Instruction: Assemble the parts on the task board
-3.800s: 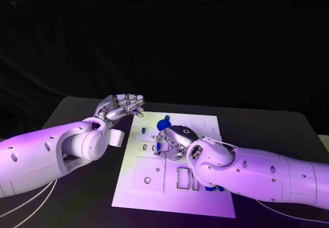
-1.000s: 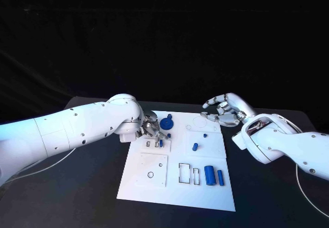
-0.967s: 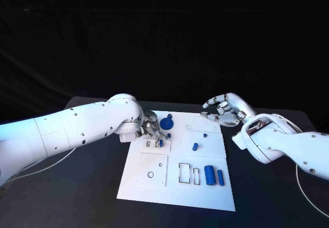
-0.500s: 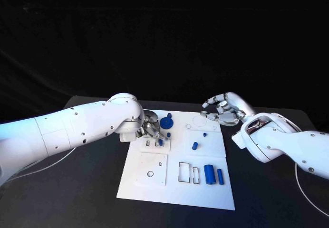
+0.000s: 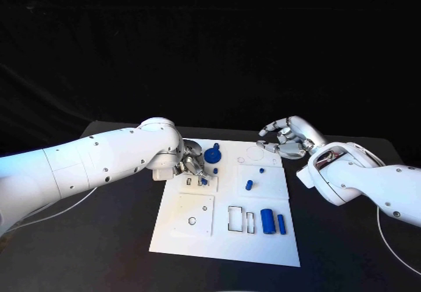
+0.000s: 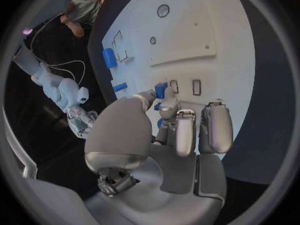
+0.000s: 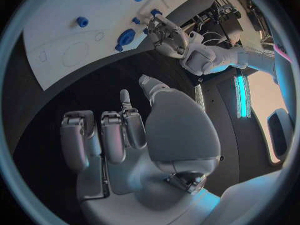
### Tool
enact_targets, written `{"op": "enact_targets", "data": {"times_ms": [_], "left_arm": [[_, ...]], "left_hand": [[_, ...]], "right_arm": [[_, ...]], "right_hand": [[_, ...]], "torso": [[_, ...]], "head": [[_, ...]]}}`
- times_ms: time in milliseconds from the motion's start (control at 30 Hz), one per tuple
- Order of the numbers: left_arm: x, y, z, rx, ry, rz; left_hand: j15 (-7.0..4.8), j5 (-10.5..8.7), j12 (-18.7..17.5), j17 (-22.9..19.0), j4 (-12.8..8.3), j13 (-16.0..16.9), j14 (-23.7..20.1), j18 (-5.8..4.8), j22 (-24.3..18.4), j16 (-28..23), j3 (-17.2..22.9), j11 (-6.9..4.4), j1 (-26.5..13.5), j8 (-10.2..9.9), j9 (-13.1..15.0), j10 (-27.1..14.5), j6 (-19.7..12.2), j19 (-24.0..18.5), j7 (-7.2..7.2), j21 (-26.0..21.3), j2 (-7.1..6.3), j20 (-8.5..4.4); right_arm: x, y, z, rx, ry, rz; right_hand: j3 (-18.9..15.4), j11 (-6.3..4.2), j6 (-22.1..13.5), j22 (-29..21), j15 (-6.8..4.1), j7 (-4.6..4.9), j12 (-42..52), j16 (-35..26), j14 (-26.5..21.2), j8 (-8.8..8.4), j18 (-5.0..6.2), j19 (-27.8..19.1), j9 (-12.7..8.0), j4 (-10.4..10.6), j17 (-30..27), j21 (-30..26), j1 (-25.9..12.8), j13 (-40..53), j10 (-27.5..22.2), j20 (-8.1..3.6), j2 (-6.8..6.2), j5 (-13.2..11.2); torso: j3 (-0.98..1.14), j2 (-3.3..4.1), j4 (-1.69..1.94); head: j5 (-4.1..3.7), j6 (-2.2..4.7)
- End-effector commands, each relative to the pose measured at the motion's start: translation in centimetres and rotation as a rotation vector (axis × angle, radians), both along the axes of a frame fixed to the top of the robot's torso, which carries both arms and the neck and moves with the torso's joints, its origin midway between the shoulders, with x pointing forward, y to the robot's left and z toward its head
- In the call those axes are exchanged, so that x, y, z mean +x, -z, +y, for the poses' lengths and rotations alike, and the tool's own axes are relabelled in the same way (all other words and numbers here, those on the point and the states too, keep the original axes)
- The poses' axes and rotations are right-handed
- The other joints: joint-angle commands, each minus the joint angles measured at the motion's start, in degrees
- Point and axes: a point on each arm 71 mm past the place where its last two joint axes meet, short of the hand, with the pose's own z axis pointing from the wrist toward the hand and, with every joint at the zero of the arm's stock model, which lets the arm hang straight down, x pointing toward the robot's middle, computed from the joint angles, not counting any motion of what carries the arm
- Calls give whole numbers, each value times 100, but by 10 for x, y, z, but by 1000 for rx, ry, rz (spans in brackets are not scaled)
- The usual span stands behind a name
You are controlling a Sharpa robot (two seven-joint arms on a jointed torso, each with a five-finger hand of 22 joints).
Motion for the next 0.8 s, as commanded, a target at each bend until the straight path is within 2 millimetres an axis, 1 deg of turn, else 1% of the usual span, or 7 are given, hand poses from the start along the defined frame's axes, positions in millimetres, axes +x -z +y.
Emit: {"op": "enact_targets", "data": {"times_ms": [33,300,333,367,400,433,800], "left_arm": [[-2,1,-2,-2,12,24],[-2,1,-1,-14,4,34],[-2,1,-1,-18,1,35],[-2,1,-1,-28,-5,37],[-1,1,0,-33,-9,38],[-1,1,0,-39,-14,39],[-5,-5,16,-132,-94,45]], "left_hand": [[-28,30,-19,1125,-130,7,490,-49,21,29,645,-27,51,11,123,10,-27,7,-11,22,-203,-33],[-34,159,-34,1126,-701,17,490,-53,50,27,1744,-26,-87,133,403,68,-96,8,-13,33,-397,-25],[-33,213,-36,1127,-752,17,490,-54,52,28,1808,-31,-90,144,423,71,-104,8,-7,34,-399,-24],[-29,462,-35,1128,-864,25,491,-57,67,28,1958,-15,-141,181,483,88,-112,14,4,41,-414,-18],[-29,462,-35,1128,-864,25,491,-57,67,28,1958,-15,-141,181,483,88,-112,14,4,41,-414,-18],[-20,689,-31,1128,-971,34,491,-57,69,28,2093,-7,-196,213,539,111,-110,13,18,42,-416,-6],[-24,815,5,1136,-1161,75,494,-53,57,31,2287,-15,-374,265,647,192,-73,5,8,39,-439,11]], "right_arm": [[0,1,1,-12,-13,5],[-1,1,2,-11,-14,3],[-1,1,2,-11,-15,2],[-1,1,2,-10,-15,2],[-1,1,2,-10,-15,2],[-1,1,2,-10,-15,1],[-1,1,0,-9,-12,-1]], "right_hand": [[12,-22,52,1228,4,2,-24,-29,421,38,68,350,1,22,706,-43,3,688,-23,26,3,37],[19,-24,53,1230,2,1,-26,-29,421,39,68,352,0,23,708,-41,8,685,-24,24,3,50],[19,-24,53,1230,2,1,-26,-29,421,39,68,352,0,23,708,-41,8,685,-24,24,3,50],[19,-24,53,1230,2,1,-26,-29,421,39,68,352,0,23,708,-41,8,685,-24,24,3,50],[19,-24,53,1230,2,1,-26,-29,421,39,68,352,0,23,708,-41,8,685,-24,24,3,50],[19,-24,53,1230,2,1,-26,-29,421,39,68,352,0,23,708,-41,8,685,-24,24,3,50],[24,-25,54,1225,1,0,-28,-31,420,40,69,348,0,24,703,-48,10,684,-25,23,4,61]], "torso": [[3,-6,-1],[6,-8,-4],[6,-8,-4],[5,-9,-4],[6,-10,-4],[5,-10,-3],[9,-18,23]], "head": [[1,-10],[6,-18],[6,-18],[5,-15],[6,-12],[8,-9],[-22,49]]}}
